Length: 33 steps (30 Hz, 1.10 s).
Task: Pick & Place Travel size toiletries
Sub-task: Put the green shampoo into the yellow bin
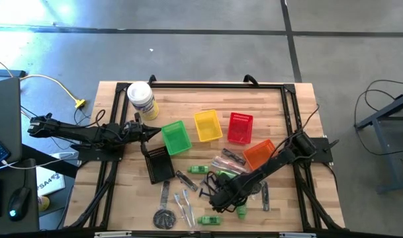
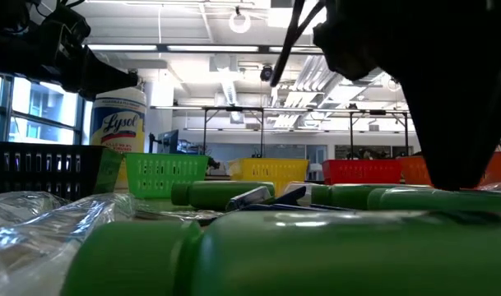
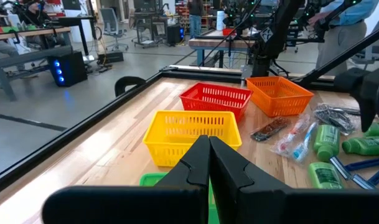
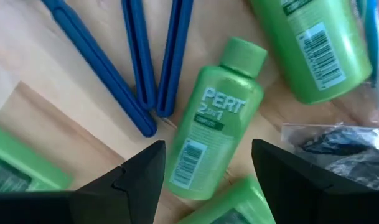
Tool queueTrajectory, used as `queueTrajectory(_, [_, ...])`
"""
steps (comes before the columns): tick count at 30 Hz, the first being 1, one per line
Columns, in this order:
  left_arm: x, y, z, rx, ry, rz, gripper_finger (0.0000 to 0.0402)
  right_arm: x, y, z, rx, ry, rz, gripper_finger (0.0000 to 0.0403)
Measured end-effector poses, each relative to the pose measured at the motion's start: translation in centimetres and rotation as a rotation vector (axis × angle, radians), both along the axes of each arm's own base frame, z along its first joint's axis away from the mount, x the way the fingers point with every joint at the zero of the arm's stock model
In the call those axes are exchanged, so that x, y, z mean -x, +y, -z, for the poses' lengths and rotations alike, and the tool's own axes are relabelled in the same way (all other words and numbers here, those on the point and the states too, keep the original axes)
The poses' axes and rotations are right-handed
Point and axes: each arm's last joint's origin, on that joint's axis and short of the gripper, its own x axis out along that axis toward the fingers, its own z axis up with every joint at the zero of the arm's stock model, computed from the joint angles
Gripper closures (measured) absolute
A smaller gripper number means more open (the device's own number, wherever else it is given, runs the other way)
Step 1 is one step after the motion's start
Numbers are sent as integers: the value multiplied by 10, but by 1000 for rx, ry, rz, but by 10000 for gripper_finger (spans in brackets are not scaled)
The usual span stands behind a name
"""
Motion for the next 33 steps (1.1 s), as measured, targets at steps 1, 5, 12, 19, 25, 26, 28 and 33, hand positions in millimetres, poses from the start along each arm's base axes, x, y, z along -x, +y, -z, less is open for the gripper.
queueTrajectory(1, [0, 0, 0, 0, 0, 0, 402, 0, -1, 1, 0, 1, 2, 172])
queueTrajectory(5, [0, 0, 0, 0, 0, 0, 402, 2, -5, 6, 10, 19, -3, 172])
queueTrajectory(12, [0, 0, 0, 0, 0, 0, 402, 1, -7, 22, -12, -28, -18, 172])
queueTrajectory(19, [0, 0, 0, 0, 0, 0, 402, 3, -8, 27, -10, -20, -40, 173])
queueTrajectory(25, [0, 0, 0, 0, 0, 0, 402, 4, -9, 27, 23, -26, -65, 228])
queueTrajectory(26, [0, 0, 0, 0, 0, 0, 402, 4, -9, 27, 33, -34, -68, 243])
queueTrajectory(28, [0, 0, 0, 0, 0, 0, 402, 3, -9, 26, 48, -46, -82, 272])
queueTrajectory(33, [0, 0, 0, 0, 0, 0, 402, 4, -8, 25, 86, -68, -105, 281])
